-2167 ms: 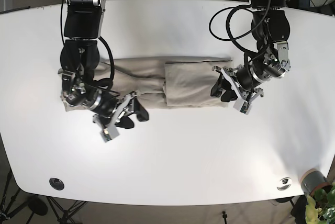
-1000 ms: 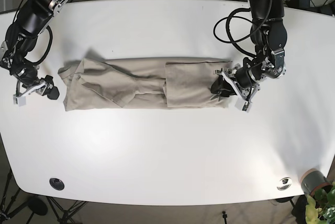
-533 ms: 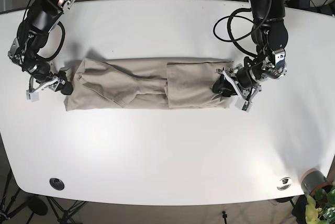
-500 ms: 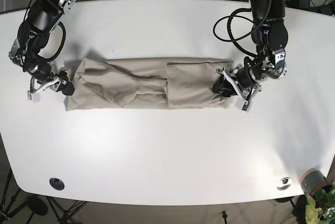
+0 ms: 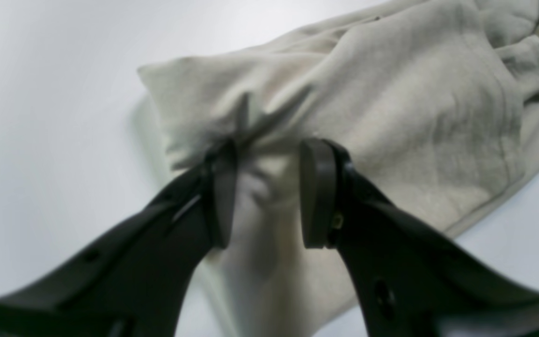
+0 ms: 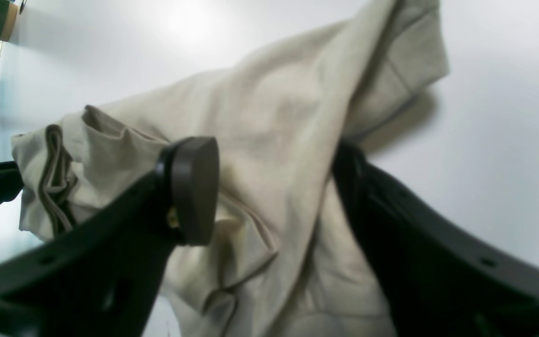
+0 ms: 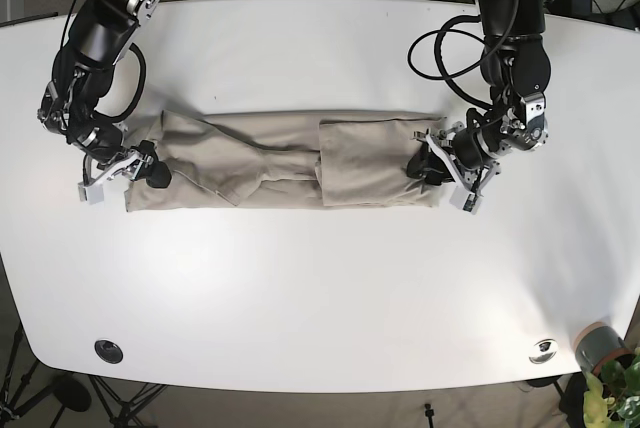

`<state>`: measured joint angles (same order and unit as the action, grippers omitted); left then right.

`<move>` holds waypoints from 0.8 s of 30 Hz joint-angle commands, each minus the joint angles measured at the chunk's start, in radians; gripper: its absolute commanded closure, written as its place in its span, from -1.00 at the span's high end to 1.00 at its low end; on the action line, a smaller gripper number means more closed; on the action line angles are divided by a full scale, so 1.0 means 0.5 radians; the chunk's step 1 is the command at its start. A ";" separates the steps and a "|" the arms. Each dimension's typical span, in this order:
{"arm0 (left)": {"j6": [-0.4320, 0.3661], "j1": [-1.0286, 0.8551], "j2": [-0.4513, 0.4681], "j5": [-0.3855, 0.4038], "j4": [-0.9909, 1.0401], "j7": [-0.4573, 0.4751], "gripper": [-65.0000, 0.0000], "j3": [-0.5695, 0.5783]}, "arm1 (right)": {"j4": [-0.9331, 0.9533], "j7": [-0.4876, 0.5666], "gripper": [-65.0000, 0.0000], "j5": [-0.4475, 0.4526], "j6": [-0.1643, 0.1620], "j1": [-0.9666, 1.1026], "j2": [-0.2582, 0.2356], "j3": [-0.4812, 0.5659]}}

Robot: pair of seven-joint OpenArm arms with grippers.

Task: Fold the T-shirt properly
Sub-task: 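Grasp the opposite strip end with the right gripper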

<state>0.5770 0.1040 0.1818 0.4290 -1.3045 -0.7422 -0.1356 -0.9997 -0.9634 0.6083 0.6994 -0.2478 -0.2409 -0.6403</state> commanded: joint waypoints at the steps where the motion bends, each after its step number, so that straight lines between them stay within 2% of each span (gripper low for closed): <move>1: -0.008 0.021 0.025 -0.028 -0.026 -0.018 -0.35 -0.003 | -0.025 -0.017 -0.05 -0.015 -0.003 -0.025 -0.020 0.002; 2: -0.008 0.021 0.025 -0.031 -0.026 -0.018 -0.35 -0.003 | -0.025 -0.014 -0.15 -0.015 -0.003 -0.025 -0.020 0.002; 4: -0.008 0.024 0.025 -0.031 -0.026 -0.018 -0.35 -0.003 | -0.025 -0.008 -0.53 -0.015 -0.003 -0.025 -0.029 0.002; 7: -0.008 0.027 0.025 -0.031 -0.023 -0.018 -0.35 -0.003 | -0.031 0.029 -0.97 -0.015 -0.003 -0.025 -0.029 0.006; 12: -0.014 0.033 0.019 -0.031 -0.010 -0.018 -0.35 -0.003 | -0.166 0.038 -1.00 -0.015 -0.003 -0.012 -0.032 0.006; 17: -0.014 0.036 -0.031 -0.034 -0.010 -0.018 -0.35 0.033 | -0.457 0.023 -1.00 -0.006 -0.007 0.080 -0.014 0.006; 22: -0.014 0.036 -0.046 -0.034 -0.010 -0.018 -0.35 0.089 | -0.693 -0.131 -1.00 0.000 -0.007 0.113 -0.005 0.006; 24: -0.017 0.036 -0.049 -0.034 -0.010 -0.018 -0.35 0.116 | -0.789 -0.201 -1.00 0.000 -0.007 0.117 0.041 0.006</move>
<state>0.5694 0.1135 0.1532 0.4198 -1.3014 -0.7345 -0.0860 -1.3384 -1.0683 0.5797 0.6888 -0.1677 -0.2241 -0.6357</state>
